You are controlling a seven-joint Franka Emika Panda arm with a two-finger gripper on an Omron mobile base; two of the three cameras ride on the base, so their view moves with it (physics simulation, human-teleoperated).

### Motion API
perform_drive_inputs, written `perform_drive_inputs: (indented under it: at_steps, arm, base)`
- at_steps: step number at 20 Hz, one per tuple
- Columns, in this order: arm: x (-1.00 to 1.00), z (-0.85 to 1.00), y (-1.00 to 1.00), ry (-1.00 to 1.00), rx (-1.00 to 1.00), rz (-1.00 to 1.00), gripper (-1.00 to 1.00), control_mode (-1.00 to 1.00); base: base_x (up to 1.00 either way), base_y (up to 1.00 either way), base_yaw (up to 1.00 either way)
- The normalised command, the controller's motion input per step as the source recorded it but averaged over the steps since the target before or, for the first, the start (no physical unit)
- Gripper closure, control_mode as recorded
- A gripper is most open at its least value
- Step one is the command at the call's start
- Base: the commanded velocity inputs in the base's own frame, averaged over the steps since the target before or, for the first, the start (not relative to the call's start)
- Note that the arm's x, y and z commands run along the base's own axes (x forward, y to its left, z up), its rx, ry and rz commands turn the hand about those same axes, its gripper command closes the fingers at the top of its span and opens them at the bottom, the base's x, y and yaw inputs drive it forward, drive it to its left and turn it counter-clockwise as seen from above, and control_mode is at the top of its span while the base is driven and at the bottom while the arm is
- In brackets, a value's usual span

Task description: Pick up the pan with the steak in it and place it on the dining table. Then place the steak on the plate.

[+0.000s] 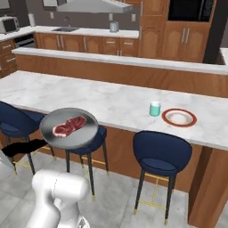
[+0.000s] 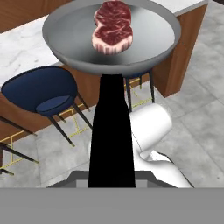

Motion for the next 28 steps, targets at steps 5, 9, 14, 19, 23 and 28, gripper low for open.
perform_drive_inputs:
  at_steps: [5,9,14,19,23,28]
  arm:
    - [0.0,0.0,0.0,0.0,0.0,0.0,1.0,1.0]
    - [0.0,0.0,0.0,0.0,0.0,0.0,1.0,1.0]
    - [0.0,0.0,0.0,0.0,0.0,0.0,1.0,1.0]
    - [0.0,0.0,0.0,0.0,0.0,0.0,1.0,1.0]
    - [0.0,0.0,0.0,0.0,0.0,0.0,1.0,1.0]
    - [0.0,0.0,0.0,0.0,0.0,0.0,1.0,1.0]
  base:
    - [-0.04,-0.09,0.14]
    - [0.11,-0.06,0.02]
    - [0.42,-0.48,0.18]
    - [0.59,-0.27,0.22]
    - [0.14,-0.06,0.1]
    - [0.39,-0.24,0.05]
